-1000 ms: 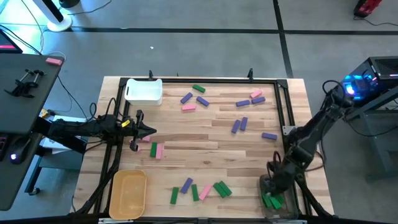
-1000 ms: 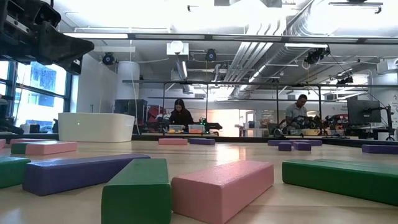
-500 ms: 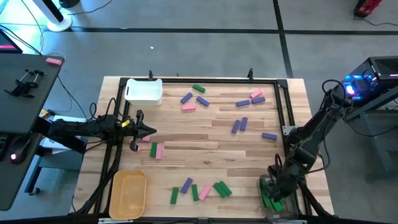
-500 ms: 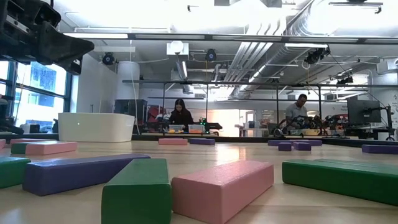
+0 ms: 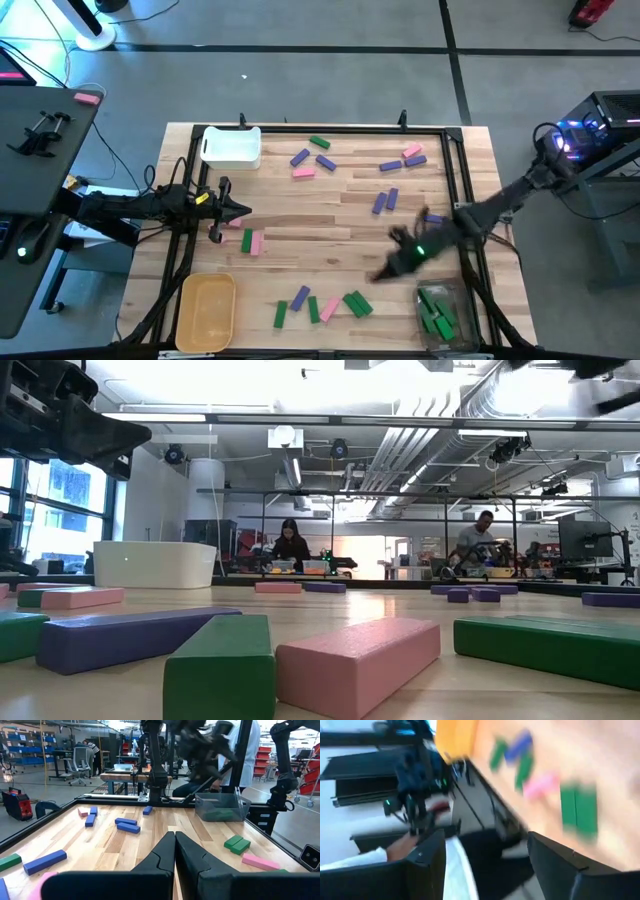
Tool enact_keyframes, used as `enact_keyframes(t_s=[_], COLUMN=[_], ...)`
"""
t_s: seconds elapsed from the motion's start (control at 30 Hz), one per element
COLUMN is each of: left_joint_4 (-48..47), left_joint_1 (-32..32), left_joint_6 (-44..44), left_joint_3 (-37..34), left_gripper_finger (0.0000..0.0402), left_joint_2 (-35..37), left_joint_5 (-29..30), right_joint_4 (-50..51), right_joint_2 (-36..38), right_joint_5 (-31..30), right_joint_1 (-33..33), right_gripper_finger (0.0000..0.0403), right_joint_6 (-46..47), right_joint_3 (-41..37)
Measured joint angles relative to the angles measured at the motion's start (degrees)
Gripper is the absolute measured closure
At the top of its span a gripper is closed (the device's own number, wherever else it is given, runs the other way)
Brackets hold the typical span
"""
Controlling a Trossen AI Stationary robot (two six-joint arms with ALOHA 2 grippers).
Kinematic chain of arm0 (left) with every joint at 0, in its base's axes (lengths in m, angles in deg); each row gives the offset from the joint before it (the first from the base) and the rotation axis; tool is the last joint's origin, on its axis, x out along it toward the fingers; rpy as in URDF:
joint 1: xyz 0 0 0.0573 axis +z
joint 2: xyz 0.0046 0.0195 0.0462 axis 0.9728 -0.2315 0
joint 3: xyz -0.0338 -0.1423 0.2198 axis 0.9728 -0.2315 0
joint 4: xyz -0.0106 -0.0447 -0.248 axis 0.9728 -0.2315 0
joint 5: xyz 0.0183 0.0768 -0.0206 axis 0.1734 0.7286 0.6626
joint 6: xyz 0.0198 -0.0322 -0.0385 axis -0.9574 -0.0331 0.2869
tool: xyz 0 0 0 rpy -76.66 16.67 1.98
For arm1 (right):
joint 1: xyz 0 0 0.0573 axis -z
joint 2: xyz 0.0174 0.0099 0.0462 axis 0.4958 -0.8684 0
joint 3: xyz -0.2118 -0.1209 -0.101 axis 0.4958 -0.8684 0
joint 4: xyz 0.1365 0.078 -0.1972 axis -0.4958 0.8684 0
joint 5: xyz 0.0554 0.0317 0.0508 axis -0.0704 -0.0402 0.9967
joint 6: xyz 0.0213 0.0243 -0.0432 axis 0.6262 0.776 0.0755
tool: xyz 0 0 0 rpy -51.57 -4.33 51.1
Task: Sort blocks
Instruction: Put the green wooden block into the black bin
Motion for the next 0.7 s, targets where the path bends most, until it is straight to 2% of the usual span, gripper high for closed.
enact_keyframes(t_s=[0.1,0.2,0.3,0.37,0.47,0.6,0.7], left_joint_4=[0.01,-0.01,-0.01,-0.01,-0.02,-0.02,-0.01], left_joint_1=[0.0,0.0,0.0,0.0,0.0,0.0,0.0], left_joint_6=[-0.01,-0.01,0.0,-0.01,-0.01,0.0,-0.01], left_joint_3=[0.01,0.01,0.0,0.0,0.0,-0.01,0.0], left_gripper_finger=[0.0401,0.0401,0.0401,0.0401,0.0401,0.0401,0.0401], left_joint_2=[0.0,-0.01,-0.01,-0.01,-0.01,0.01,0.01], left_joint_5=[0.0,0.0,0.0,0.0,0.0,0.0,0.0], right_joint_4=[-4.74,-10.24,-10.75,-9.59,-1.85,17.95,31.33], right_joint_2=[-2.04,-6.44,-13.51,-19.31,-28.09,-40.09,-48.95], right_joint_5=[6.36,9.19,9.48,10.3,9.09,1.77,-0.5], right_joint_1=[11.11,21.09,29.66,34.09,40.13,47.47,51.95], right_gripper_finger=[0.0199,0.0203,0.0204,0.0204,0.0204,0.0204,0.0204], right_joint_6=[-11.51,-19.88,-27.85,-34.9,-44.62,-52.49,-62.17], right_joint_3=[0.0,0.89,6.1,12.46,25.12,44.68,58.27])
